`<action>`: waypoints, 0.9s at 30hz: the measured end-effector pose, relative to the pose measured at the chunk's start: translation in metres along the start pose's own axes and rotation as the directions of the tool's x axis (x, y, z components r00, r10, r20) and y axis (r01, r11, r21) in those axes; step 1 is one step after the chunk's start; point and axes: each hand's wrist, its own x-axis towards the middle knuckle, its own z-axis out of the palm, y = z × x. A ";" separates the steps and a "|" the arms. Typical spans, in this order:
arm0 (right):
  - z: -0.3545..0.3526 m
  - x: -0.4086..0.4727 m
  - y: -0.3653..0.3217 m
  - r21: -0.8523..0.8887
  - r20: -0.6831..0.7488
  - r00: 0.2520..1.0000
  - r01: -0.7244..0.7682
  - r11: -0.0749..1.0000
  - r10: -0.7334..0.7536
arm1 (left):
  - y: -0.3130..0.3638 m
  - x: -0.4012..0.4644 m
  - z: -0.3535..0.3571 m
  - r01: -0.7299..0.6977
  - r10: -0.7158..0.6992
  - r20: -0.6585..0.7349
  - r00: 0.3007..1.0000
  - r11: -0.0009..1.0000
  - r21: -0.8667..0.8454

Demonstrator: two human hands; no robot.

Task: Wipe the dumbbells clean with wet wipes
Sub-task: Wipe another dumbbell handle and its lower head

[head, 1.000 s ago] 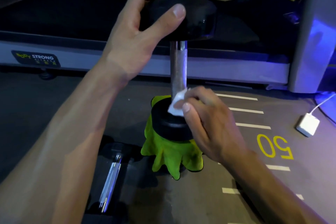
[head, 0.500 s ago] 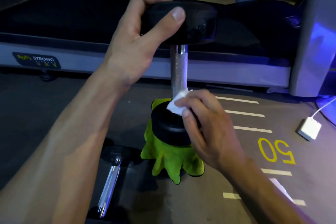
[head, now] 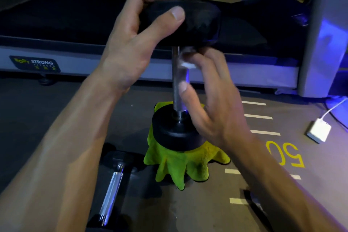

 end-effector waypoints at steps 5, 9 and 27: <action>0.002 -0.043 0.006 0.046 0.169 0.986 -0.017 0.999 0.009 | 0.000 0.002 -0.002 0.021 -0.021 -0.012 1.000 0.999 -0.038; -0.006 0.000 0.003 -0.007 0.013 1.000 0.008 1.000 -0.008 | -0.001 0.004 0.001 0.017 -0.015 0.022 1.000 0.997 -0.070; 0.000 -0.049 0.005 0.051 0.248 0.969 -0.015 0.999 0.002 | -0.002 0.006 0.003 0.050 -0.052 -0.042 0.998 0.997 -0.056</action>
